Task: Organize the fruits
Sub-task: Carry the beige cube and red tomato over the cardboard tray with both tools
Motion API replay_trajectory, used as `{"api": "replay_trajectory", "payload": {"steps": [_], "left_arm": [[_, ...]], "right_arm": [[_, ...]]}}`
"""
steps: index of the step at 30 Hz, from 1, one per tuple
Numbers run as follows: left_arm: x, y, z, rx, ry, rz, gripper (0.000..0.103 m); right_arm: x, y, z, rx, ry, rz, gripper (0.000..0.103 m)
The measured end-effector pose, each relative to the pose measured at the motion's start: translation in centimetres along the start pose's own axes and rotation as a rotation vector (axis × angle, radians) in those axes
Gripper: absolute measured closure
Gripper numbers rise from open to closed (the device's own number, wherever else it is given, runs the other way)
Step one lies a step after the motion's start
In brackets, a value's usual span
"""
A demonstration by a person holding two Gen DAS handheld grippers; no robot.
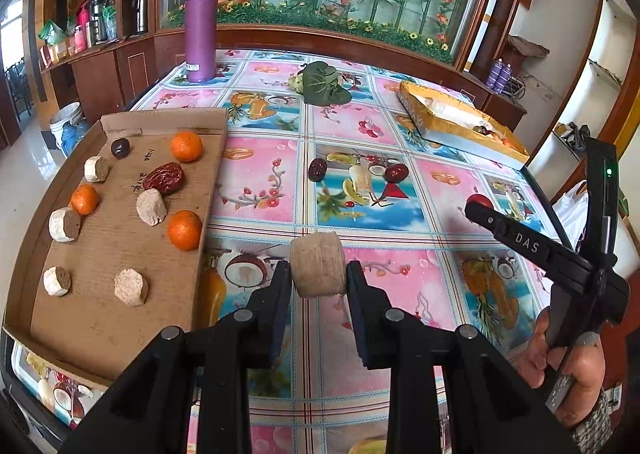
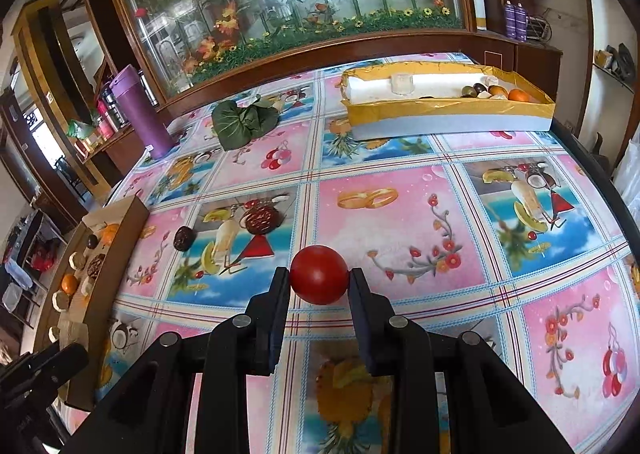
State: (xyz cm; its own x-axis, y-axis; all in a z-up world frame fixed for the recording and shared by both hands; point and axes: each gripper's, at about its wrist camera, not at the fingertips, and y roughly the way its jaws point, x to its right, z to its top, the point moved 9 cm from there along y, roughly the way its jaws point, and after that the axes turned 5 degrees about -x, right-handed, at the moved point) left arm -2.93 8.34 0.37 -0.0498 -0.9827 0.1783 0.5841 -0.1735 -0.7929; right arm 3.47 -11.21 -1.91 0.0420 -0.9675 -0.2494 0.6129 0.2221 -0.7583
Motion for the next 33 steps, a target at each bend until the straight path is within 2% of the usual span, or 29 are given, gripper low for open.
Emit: {"api": "replay_trajectory", "payload": {"steps": [15,33], "left_arm": [[-0.4,-2.3,-1.0,0.034,-0.009,-0.045,0.076],[-2.2,-4.0,-1.3,0.069,-0.029,-0.06,0.076]], "right_arm": [[-4.4,-3.8,-3.3,0.037,-0.024,0.038,0.071],[-7.3,-3.9,-5.1,0.009,-0.041,0.049,0.071]]}}
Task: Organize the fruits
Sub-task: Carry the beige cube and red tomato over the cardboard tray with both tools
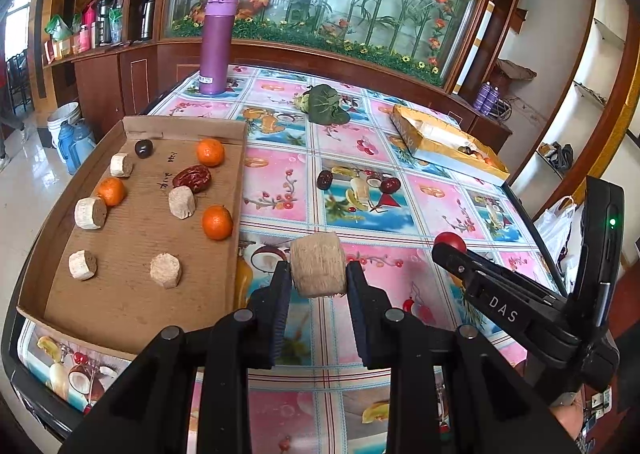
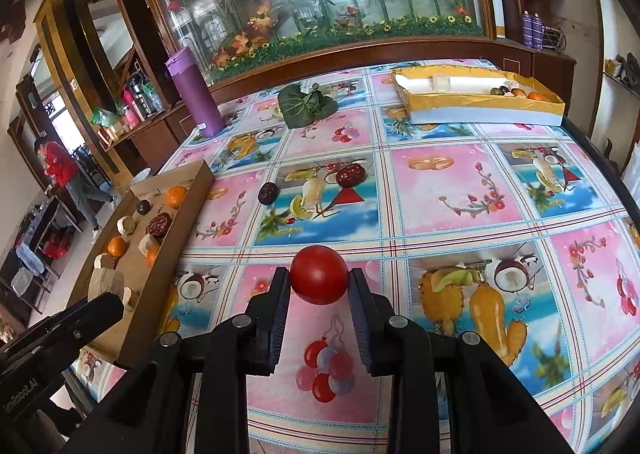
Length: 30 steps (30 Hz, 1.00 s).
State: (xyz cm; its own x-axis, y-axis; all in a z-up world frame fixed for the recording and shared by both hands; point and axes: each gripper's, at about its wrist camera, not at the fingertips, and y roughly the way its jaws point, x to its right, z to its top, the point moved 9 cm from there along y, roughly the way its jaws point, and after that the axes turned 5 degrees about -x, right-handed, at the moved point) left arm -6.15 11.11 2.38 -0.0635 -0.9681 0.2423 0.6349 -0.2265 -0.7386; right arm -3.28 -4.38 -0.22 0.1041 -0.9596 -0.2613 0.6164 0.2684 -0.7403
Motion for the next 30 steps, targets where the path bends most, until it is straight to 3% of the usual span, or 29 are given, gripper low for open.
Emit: {"api": "replay_trajectory", "payload": {"steps": [16,30], "left_arm": [[-5.5,-0.7,0.3,0.019,-0.096,0.023,0.076],[-13.7,-1.5,0.2,0.028,-0.235,0.123,0.076]], "right_arm": [[-5.7,0.3,-0.5,-0.011,-0.11,0.042,0.071],[-13.0,1.9,-0.9,-0.058,-0.247,0.152,0.071]]}}
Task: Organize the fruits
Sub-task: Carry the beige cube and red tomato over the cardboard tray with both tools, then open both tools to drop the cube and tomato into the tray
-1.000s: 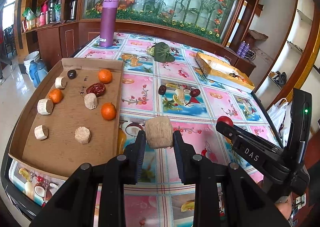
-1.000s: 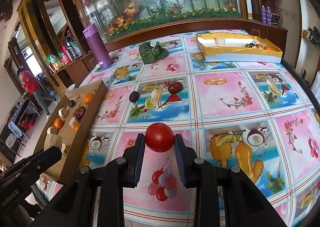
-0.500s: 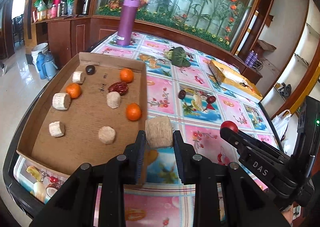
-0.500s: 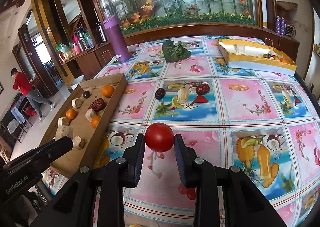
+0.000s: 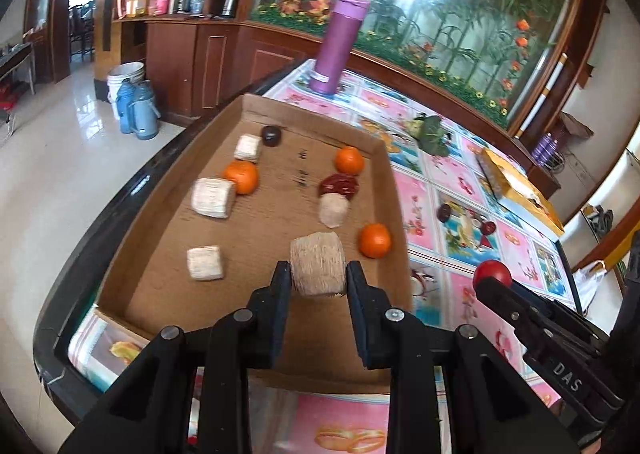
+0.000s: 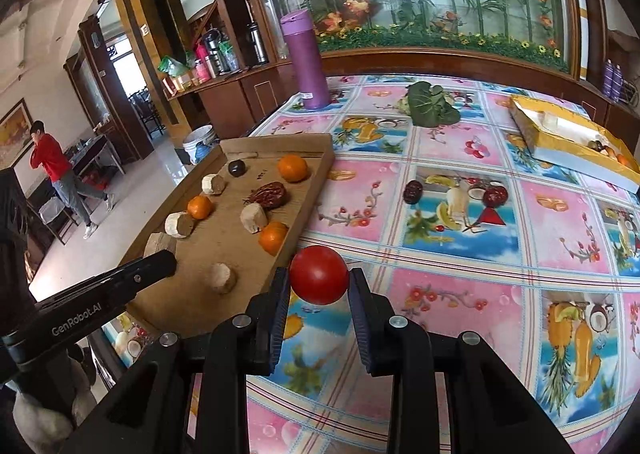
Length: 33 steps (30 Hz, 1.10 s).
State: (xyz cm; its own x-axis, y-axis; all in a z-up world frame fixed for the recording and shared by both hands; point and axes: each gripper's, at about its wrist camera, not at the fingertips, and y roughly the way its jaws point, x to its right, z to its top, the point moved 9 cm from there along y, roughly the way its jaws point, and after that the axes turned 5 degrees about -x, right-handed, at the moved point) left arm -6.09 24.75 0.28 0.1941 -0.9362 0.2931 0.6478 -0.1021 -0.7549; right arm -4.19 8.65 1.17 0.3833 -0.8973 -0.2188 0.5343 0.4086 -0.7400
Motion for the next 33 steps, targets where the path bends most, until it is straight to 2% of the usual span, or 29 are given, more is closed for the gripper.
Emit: {"api": "replay_trajectory", "payload": {"steps": [5,13,19,25,28,30,33], "left_arm": [[-2.5,0.8,0.1,-0.015,-0.025,0.071,0.076],[-4.4,2.8,-0.3,-0.07,-0.036,0.106,0.076],[-4.4,3.7,-0.4,-0.077,-0.014,0.132,0.076],[-4.1,4.1,-0.5,-0.079,-0.004,0.134,0.075],[-4.1,4.1,-0.5,-0.073,-0.007,0.137,0.072],[-4.1,3.8,-0.3,-0.061,-0.016,0.135,0.062],[-4.3,3.2,-0.1,-0.044,-0.031,0.132,0.056]], "right_arm": [[-3.1,1.7,0.1,-0.038,-0.062,0.056,0.07],[-8.0,5.3,-1.3,-0.116,-0.195,0.097,0.07],[-9.5,7.2,-2.5,-0.161,-0.237,0.105,0.07],[-9.7,8.0,-2.7,-0.169,-0.244,0.105,0.07],[-9.9,8.0,-2.9,-0.16,-0.259,0.097,0.07],[-10.0,8.0,-3.0,-0.15,-0.268,0.093,0.07],[-10.0,7.9,-3.0,-0.141,-0.273,0.098,0.069]]}}
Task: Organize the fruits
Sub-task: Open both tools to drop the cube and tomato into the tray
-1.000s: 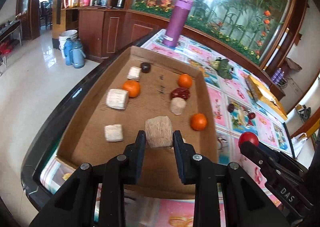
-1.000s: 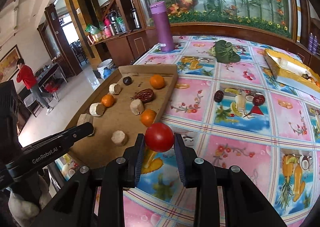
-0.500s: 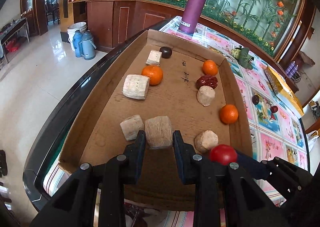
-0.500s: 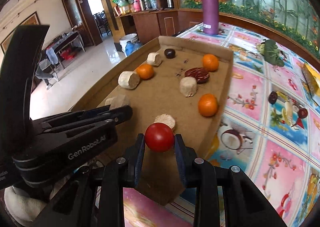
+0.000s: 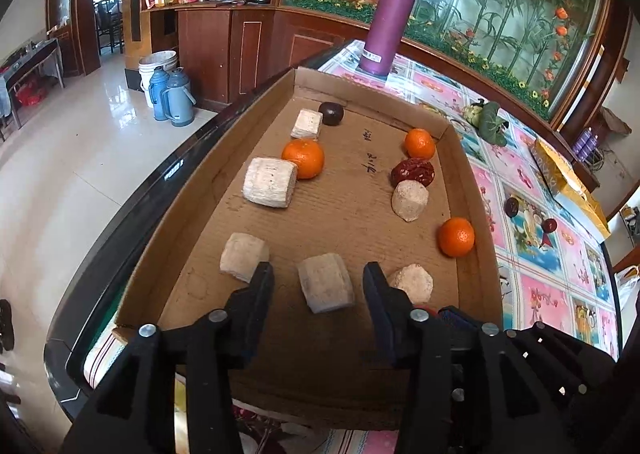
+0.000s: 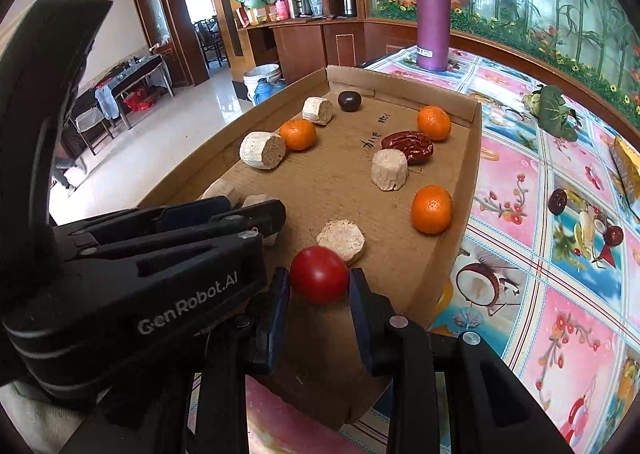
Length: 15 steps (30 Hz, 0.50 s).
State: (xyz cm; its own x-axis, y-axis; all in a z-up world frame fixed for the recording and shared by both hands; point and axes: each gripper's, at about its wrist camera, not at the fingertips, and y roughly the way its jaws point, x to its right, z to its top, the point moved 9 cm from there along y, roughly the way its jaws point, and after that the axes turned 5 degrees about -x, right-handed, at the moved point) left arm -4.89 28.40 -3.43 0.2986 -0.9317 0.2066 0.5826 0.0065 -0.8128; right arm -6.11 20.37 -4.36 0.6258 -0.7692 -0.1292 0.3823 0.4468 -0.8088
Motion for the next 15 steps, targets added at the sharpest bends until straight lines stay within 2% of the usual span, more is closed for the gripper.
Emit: {"api": "replay_trajectory", "payload": {"steps": [2,5,10,15], "left_arm": [[-0.2,-0.4,0.1,0.009,-0.011,-0.002,0.054],[-0.2,-1.2,0.3,0.023,-0.023,-0.005,0.045],[0.0,-2.7,0.3,0.05,-0.025,0.012,0.036],[1.0,-5.5,0.4,0.131,0.0,0.057,0.034]], "right_arm": [[0.0,-0.4,0.1,0.014,-0.002,0.005,0.062],[0.0,-1.2,0.3,0.047,-0.006,-0.002,0.053],[0.3,-3.2,0.3,0.097,0.001,-0.023,0.046],[1.3,-5.3,-0.3,0.134,0.041,-0.037,0.042]]}}
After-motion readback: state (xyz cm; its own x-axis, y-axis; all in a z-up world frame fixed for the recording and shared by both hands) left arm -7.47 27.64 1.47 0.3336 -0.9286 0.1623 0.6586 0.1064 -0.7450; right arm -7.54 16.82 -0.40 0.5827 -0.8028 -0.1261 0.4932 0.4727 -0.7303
